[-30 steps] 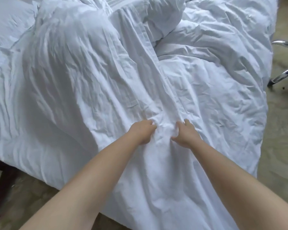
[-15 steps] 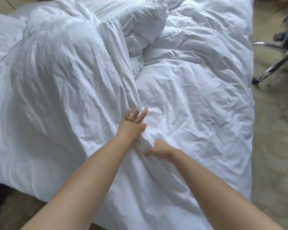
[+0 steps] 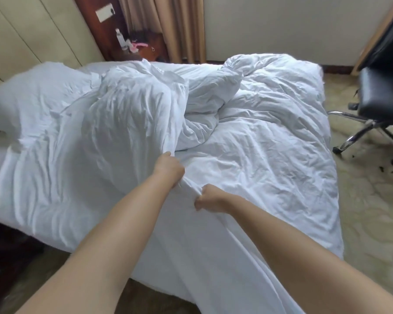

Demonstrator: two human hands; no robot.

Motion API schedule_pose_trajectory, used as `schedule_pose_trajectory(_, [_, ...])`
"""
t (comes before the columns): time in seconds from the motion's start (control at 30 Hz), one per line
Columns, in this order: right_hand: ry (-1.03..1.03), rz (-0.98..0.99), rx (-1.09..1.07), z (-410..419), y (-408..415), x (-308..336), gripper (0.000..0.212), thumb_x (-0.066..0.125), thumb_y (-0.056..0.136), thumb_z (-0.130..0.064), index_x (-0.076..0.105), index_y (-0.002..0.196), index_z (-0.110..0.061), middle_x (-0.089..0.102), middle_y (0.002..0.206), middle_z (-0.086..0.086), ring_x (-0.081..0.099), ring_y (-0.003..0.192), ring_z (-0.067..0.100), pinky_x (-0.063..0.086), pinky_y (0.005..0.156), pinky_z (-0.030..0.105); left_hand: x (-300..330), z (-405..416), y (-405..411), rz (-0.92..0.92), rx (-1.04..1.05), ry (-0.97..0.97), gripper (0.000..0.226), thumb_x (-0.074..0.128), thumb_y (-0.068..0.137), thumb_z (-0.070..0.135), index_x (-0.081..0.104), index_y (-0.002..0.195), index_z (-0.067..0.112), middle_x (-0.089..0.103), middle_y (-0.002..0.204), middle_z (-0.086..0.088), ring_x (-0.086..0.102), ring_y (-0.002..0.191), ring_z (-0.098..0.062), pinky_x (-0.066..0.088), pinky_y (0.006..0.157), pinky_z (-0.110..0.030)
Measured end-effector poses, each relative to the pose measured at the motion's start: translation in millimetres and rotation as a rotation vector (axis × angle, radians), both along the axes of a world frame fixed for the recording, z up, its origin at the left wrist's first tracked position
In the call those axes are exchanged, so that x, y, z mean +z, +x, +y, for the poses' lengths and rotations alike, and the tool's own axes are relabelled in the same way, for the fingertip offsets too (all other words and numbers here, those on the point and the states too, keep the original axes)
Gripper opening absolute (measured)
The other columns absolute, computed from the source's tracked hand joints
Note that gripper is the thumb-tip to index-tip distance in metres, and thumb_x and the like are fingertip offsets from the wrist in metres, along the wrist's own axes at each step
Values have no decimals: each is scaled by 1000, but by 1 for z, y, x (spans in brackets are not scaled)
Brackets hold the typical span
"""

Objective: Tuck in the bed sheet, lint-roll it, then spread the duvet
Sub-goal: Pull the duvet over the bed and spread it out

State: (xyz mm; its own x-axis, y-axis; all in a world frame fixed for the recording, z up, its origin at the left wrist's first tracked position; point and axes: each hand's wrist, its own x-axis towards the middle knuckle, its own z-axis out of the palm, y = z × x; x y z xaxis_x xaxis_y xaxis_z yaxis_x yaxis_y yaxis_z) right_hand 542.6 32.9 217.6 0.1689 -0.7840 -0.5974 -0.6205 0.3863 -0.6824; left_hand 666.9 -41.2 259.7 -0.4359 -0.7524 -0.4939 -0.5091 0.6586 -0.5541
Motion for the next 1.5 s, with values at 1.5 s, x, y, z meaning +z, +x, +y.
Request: schedule_pose_trajectory(1.5, [-336,421,-497,-220,241,-55,69,69,77,-47,41,131,-13,38,133,9,37,129,26,32,106,35,-50,-192,288,429,39,322,50,47,86,5,46,133,18,41,134,-5,47,122,-27,44,94,-39])
